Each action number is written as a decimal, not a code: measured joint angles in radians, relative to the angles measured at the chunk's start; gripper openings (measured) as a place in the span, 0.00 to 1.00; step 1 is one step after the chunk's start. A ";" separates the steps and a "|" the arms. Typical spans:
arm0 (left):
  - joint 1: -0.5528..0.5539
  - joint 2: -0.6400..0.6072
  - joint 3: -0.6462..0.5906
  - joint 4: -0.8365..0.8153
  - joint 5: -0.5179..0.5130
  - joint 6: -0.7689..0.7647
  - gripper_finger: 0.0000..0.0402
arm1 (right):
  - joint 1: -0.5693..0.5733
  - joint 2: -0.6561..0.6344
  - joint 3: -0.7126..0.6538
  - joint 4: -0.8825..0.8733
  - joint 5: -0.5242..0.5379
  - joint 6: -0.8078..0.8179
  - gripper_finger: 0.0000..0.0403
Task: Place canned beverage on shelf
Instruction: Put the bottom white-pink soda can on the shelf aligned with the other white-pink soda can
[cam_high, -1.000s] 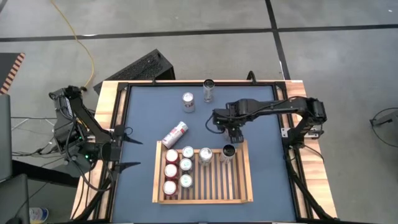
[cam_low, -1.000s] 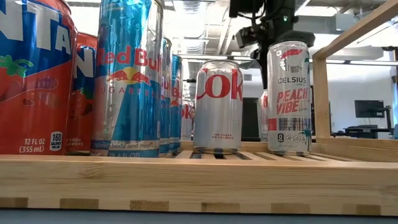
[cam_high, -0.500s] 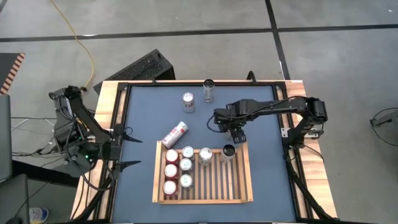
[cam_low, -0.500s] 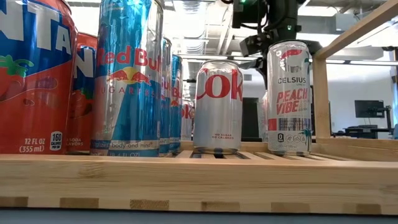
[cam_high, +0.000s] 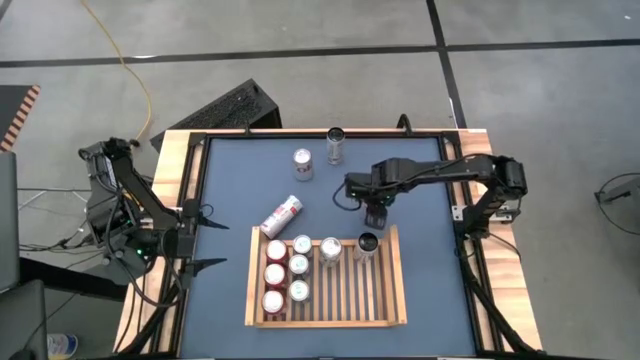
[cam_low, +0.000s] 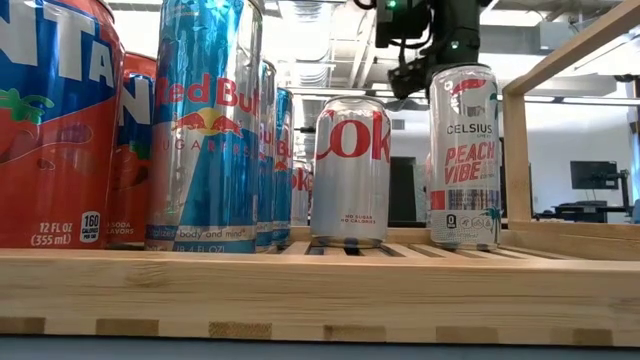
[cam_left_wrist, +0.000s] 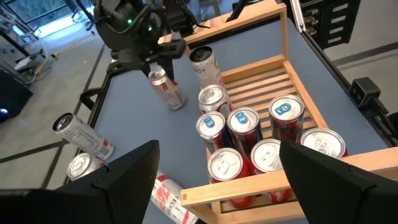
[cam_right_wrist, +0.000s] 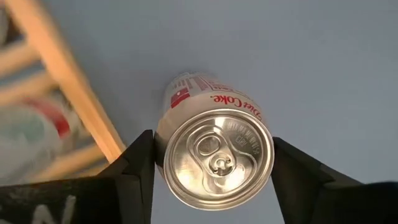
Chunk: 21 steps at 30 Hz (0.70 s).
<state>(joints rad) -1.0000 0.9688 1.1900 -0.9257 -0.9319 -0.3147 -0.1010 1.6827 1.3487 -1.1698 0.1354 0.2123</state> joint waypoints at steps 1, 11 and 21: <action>0.000 0.000 0.000 0.000 0.000 0.007 0.80 | -0.006 0.000 0.000 0.001 -0.001 0.057 0.55; 0.000 0.000 0.000 0.000 -0.018 0.044 0.80 | -0.057 0.004 -0.002 0.163 0.030 0.436 0.60; 0.000 0.000 0.000 0.000 -0.019 0.033 0.80 | -0.072 0.007 -0.005 0.238 0.018 0.435 0.60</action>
<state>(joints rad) -0.9997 0.9688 1.1900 -0.9257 -0.9513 -0.2821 -0.1728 1.6897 1.3437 -0.9315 0.1535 0.6476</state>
